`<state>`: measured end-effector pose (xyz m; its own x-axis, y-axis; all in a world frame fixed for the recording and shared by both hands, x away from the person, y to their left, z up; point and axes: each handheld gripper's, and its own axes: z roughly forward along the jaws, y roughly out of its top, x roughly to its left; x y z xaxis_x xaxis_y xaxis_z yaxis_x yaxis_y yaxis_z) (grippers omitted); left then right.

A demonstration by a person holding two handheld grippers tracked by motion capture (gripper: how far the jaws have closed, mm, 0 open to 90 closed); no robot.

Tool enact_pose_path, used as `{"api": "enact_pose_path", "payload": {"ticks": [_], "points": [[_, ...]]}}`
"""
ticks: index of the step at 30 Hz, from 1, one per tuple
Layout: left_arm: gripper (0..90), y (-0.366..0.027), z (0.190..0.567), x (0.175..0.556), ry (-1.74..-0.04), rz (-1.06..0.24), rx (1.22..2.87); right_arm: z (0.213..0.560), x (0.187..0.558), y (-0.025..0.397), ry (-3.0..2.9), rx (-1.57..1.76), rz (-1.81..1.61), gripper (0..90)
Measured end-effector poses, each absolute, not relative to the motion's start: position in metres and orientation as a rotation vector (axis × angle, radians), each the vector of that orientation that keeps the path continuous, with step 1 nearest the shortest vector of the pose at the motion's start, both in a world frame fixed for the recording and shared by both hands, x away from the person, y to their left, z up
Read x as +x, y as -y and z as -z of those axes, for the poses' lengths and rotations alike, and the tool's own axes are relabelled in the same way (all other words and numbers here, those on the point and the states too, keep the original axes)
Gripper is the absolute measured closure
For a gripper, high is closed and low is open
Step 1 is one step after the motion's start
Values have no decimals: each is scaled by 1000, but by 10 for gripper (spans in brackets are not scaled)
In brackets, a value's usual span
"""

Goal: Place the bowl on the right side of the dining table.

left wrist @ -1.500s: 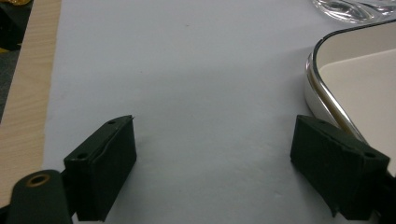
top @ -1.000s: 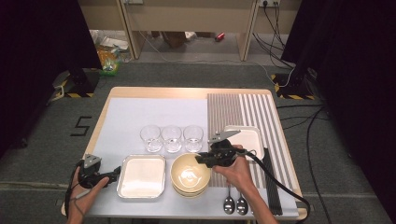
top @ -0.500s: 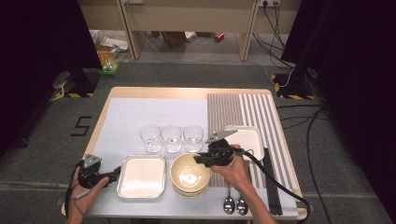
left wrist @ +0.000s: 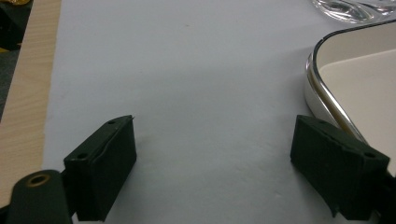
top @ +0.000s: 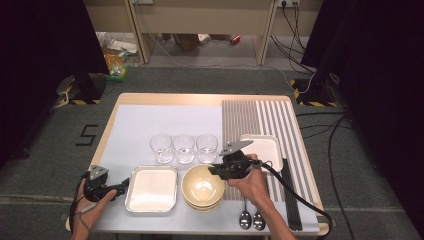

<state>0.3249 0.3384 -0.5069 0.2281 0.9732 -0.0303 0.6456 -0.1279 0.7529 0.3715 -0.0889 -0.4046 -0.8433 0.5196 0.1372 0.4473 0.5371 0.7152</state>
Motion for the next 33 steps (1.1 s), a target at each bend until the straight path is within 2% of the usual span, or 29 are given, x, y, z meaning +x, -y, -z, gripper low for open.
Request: {"api": "enact_pose_path", "payload": {"ticks": [23,27,33], "points": [[149,-342,500,321,-1492,-605,1818,393,365,81,-2646,731,-1097,844],[149,-333,484,314,-1455,-626,1816,393,365,80,-2650,735,-1095,845],[148,-302,466,300,-1363,-546,1839,392,364,81,-2648,725,-1094,846]]}}
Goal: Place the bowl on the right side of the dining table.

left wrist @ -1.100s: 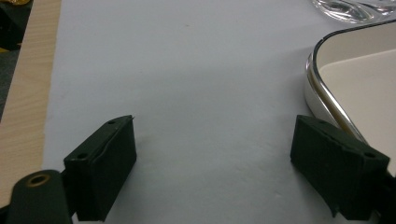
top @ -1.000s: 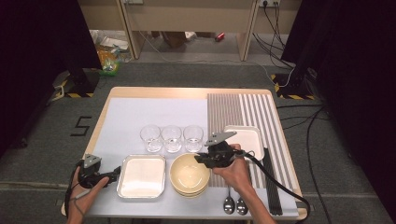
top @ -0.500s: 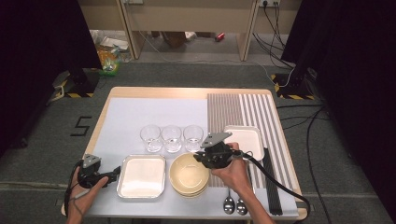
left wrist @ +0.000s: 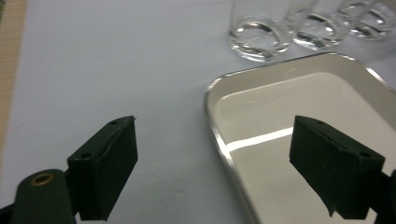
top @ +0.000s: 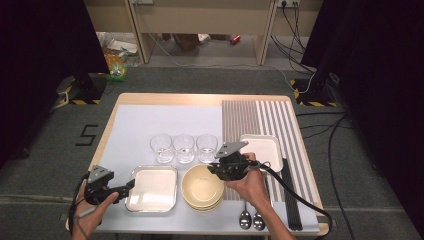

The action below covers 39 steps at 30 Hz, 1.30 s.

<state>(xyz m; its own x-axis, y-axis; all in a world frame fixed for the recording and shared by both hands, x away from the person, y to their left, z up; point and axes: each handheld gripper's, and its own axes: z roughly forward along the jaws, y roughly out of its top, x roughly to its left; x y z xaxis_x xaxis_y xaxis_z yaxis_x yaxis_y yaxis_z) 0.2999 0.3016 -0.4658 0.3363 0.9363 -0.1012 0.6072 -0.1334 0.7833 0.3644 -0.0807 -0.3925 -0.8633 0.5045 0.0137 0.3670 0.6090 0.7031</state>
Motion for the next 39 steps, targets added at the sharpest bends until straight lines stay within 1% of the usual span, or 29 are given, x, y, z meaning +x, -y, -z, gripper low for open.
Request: {"api": "enact_pose_path", "payload": {"ticks": [2,5,6,8,13,20,25,28,30,32,36,39], "points": [[148,-296,465,298,-1350,-531,1845,392,364,81,-2646,724,-1093,846],[148,-277,458,291,-1296,-487,1837,392,363,80,-2643,727,-1094,846],[148,-277,458,291,-1296,-487,1837,392,363,80,-2643,727,-1094,846],[147,-261,452,284,-1243,-455,1841,392,363,80,-2644,734,-1089,844],[148,-242,447,277,-1186,-433,1863,393,364,81,-2643,792,-1100,817],[148,-243,448,278,-1199,-429,1861,397,362,85,-2671,851,-1079,761],[148,-246,449,279,-1218,-427,1863,397,363,86,-2673,862,-1074,765],[148,-248,451,280,-1229,-427,1868,399,362,84,-2666,853,-1054,785],[148,-249,452,281,-1239,-428,1867,400,362,83,-2656,841,-1030,825],[148,-251,452,281,-1245,-430,1871,401,363,82,-2645,823,-1036,838],[148,-252,453,281,-1254,-436,1864,397,360,83,-2629,806,-1080,846],[148,-247,450,279,-1233,-434,1865,390,357,76,-2627,724,-1021,847]]}}
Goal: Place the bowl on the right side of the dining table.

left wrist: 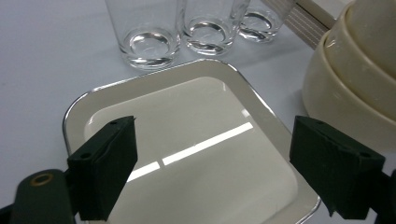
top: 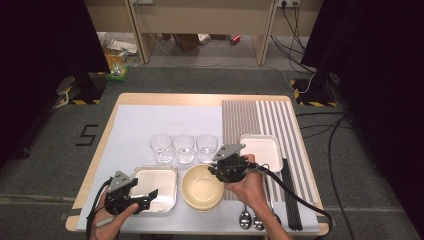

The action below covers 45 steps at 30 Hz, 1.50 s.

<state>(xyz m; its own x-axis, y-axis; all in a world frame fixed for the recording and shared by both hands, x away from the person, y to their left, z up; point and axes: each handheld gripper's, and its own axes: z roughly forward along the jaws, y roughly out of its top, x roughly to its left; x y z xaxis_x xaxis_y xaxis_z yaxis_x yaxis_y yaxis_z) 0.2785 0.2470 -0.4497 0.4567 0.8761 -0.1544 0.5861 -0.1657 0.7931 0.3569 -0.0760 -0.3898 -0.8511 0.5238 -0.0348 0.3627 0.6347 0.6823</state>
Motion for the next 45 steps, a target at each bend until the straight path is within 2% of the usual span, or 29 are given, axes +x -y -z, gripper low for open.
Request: {"api": "enact_pose_path", "payload": {"ticks": [17,34,37,38,39,45], "points": [[148,-193,430,256,-1034,-371,1875,389,358,76,-2635,723,-1016,847],[145,-174,426,262,-1027,-343,1898,390,360,77,-2643,758,-1039,837],[127,-172,427,263,-1039,-336,1902,390,360,78,-2646,784,-1053,820],[60,-172,428,264,-1056,-342,1900,390,360,77,-2654,795,-1059,786],[47,-171,428,265,-1062,-335,1902,390,360,77,-2659,806,-1057,771],[11,-168,430,266,-1071,-302,1912,392,360,77,-2679,813,-1050,744]]}}
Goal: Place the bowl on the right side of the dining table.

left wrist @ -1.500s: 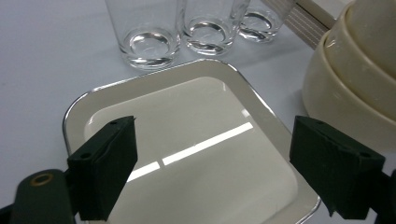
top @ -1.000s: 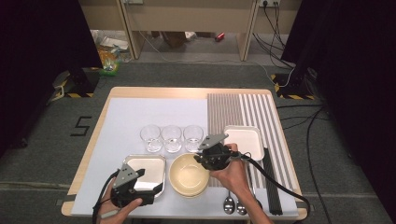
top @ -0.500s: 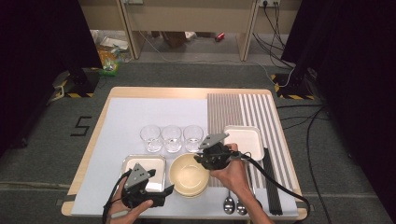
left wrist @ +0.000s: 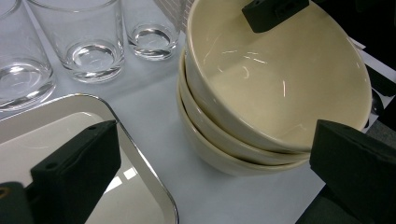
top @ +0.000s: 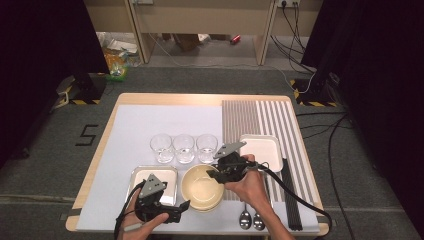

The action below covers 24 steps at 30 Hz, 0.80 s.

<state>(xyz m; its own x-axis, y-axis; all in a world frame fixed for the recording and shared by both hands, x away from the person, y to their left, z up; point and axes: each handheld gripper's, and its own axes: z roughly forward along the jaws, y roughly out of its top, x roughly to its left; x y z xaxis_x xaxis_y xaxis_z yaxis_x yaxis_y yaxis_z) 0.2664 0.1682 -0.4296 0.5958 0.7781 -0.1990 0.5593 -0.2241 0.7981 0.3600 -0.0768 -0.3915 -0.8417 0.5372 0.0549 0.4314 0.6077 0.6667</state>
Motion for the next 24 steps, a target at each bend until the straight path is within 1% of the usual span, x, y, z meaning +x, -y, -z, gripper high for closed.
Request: {"api": "enact_pose_path", "payload": {"ticks": [10,11,12,13,14,18,24], "points": [[0,-168,430,267,-1085,-285,1915,391,360,76,-2678,826,-1053,731],[0,-168,430,267,-1086,-283,1912,391,359,76,-2674,821,-1051,738],[0,-168,431,267,-1088,-280,1910,392,359,76,-2662,810,-1041,783],[0,-168,431,267,-1089,-279,1910,392,359,76,-2662,810,-1041,783],[0,-168,431,267,-1090,-279,1908,392,359,76,-2642,790,-1028,827],[0,-168,431,268,-1090,-276,1912,392,357,73,-2629,770,-1005,841],[0,-165,433,268,-1098,-281,1917,385,351,70,-2596,700,-985,835]]}}
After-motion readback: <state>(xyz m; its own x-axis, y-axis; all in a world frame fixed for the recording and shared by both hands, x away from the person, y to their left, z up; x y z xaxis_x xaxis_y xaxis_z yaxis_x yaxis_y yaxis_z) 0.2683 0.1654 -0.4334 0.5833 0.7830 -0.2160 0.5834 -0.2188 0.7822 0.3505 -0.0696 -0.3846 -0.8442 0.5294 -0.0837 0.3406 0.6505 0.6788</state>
